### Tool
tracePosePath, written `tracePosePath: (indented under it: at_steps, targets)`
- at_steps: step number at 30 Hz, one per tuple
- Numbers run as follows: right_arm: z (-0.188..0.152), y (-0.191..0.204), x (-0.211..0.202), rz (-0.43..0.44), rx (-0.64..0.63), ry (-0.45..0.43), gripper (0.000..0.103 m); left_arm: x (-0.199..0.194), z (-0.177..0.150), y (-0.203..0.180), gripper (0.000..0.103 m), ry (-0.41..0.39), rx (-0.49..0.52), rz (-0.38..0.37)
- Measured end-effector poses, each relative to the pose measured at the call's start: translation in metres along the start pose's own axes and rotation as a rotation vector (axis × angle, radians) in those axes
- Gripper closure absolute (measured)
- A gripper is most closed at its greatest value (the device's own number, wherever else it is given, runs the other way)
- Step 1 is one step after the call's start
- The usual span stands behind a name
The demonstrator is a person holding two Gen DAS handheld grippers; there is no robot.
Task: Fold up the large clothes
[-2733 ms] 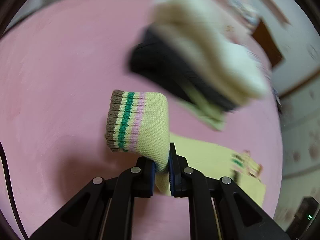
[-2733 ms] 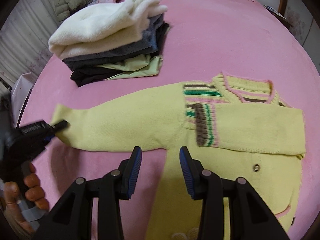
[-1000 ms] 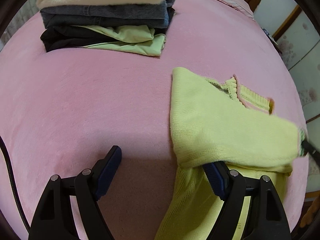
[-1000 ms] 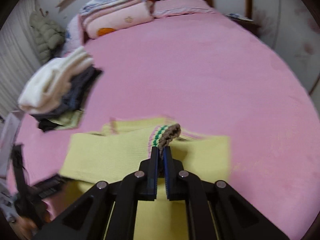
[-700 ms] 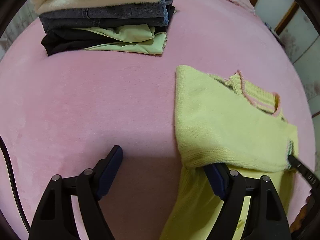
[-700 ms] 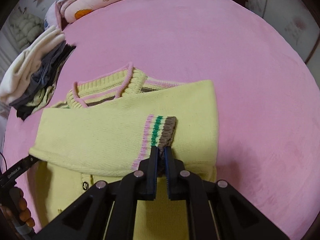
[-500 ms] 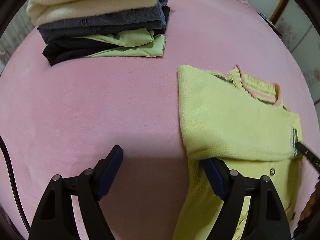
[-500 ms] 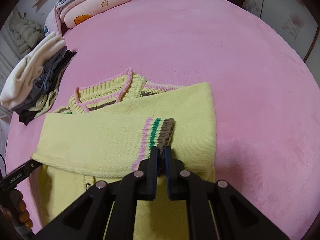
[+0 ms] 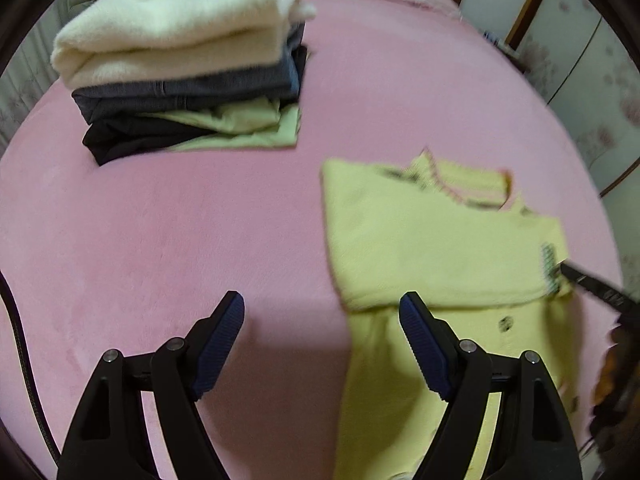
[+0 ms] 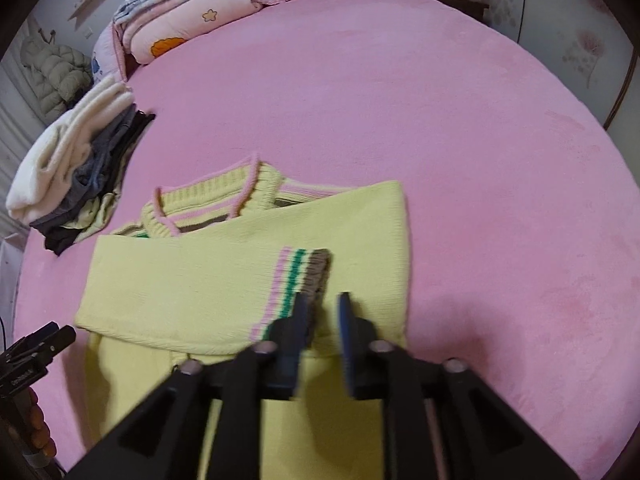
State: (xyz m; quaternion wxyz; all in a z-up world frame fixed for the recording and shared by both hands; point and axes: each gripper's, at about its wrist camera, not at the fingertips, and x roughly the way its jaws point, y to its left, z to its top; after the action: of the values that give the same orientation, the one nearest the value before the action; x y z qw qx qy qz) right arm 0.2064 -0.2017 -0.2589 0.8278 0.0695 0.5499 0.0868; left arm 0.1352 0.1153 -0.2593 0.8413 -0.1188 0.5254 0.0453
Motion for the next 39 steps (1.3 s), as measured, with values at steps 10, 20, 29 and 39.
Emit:
tracePosePath:
  at_steps: [10, 20, 29, 39]
  targets:
    - [0.0, 0.012, 0.01, -0.039, -0.085, -0.041, 0.097, 0.036, 0.023, -0.042, 0.024, -0.025, 0.032, 0.015]
    - [-0.002, 0.007, 0.016, -0.148, -0.089, -0.004, 0.089, 0.069, 0.012, -0.051, 0.023, 0.026, 0.076, 0.116]
    - [-0.004, 0.037, -0.017, -0.033, -0.112, -0.081, 0.089, 0.014, 0.014, -0.075, 0.023, -0.106, 0.029, 0.046]
    - [-0.018, 0.039, 0.026, -0.101, -0.188, -0.027, 0.089, 0.068, -0.01, -0.096, 0.023, -0.013, 0.089, 0.077]
